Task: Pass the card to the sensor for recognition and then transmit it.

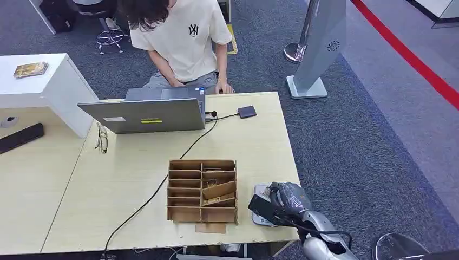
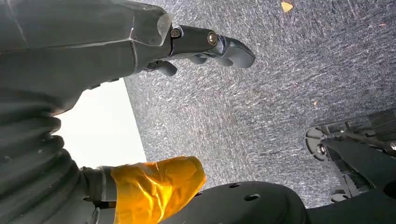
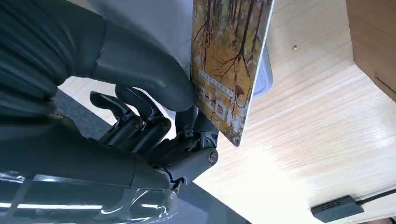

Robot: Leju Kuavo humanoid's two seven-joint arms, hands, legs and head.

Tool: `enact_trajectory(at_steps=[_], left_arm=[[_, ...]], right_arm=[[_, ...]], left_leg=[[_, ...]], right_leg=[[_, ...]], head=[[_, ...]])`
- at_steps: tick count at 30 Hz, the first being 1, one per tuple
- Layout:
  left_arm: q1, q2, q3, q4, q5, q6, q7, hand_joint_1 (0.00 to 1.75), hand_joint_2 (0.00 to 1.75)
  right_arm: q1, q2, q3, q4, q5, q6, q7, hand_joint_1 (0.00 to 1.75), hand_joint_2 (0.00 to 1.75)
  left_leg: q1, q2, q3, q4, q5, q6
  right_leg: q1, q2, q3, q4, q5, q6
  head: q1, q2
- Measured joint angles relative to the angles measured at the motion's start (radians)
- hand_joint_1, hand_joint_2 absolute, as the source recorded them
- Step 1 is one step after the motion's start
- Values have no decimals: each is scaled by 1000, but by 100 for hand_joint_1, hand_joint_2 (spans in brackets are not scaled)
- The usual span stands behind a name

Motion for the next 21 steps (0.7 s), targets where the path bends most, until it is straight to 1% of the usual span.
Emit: enact_trajectory(at_steps=[10,13,21], left_arm=[[0,0,0,0,-3,0,0,0,175],[0,0,0,0,-5,0,0,0,175],[0,1,0,0,-8,-2,-3,0,175]], right_arm=[[1,0,-4,0,-8,-2,-1,175,175],[3,0,-11,0,-37,-2,-8,175,175],[27,-1,-70,0,-229,34,-108,175,175]], left_leg=[[0,0,0,0,0,0],[0,0,0,0,0,0],[0,0,0,0,0,0]], right_leg=[[0,0,0,0,0,0],[0,0,0,0,0,0],[0,0,0,0,0,0]], head=[[0,0],[0,0],[0,0]])
